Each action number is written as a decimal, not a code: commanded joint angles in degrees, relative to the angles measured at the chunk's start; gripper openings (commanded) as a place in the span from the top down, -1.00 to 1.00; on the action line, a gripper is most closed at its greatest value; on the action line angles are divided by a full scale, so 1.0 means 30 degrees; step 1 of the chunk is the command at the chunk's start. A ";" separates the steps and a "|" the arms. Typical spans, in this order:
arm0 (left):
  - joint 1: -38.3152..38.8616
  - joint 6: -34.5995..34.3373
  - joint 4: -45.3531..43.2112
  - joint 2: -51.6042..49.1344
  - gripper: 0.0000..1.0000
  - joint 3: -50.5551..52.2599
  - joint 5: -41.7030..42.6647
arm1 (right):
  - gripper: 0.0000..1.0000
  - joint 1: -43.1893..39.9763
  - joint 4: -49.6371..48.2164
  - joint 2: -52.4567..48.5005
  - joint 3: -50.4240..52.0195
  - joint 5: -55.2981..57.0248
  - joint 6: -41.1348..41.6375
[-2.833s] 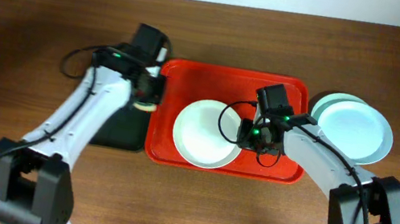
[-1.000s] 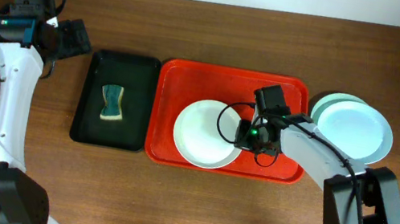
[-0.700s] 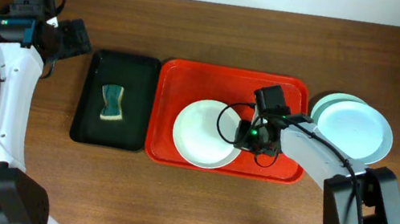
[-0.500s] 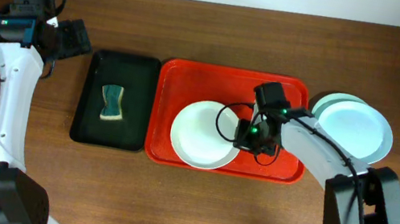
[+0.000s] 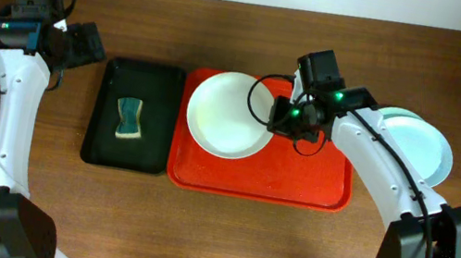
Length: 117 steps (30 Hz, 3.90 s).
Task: Clean dirty plates on tray and stack at the side
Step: 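Lift the white plate with the right gripper and tilt it up, then carry the white plate rightward and set it on the plate stack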
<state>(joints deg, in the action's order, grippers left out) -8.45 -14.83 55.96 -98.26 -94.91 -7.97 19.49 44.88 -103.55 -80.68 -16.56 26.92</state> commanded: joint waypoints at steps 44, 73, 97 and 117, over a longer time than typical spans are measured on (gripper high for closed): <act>0.0044 -0.0262 -0.0029 -0.0102 -0.99 0.0087 -0.0080 | 0.92 0.8043 -2.0626 -0.2776 -0.0437 1.2269 -1.4790; 0.0044 -0.0262 -0.0036 -0.0102 -0.99 0.0087 -0.0080 | 0.92 0.9500 -2.7897 -0.2769 -0.0430 1.6764 -2.2396; 0.0044 -0.0262 -0.0029 -0.0102 -0.99 0.0087 -0.0080 | 0.92 0.6492 -1.9176 -0.2776 -0.0430 1.6407 -0.8983; 0.0044 -0.0262 -0.0029 -0.0102 -0.99 0.0087 -0.0080 | 0.92 -0.5574 -0.8845 -0.2769 -0.0430 -0.6390 0.1843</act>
<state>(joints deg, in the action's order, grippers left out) -8.43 -14.83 55.94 -98.26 -94.91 -7.97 7.99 13.74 -111.83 -81.62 -26.94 31.27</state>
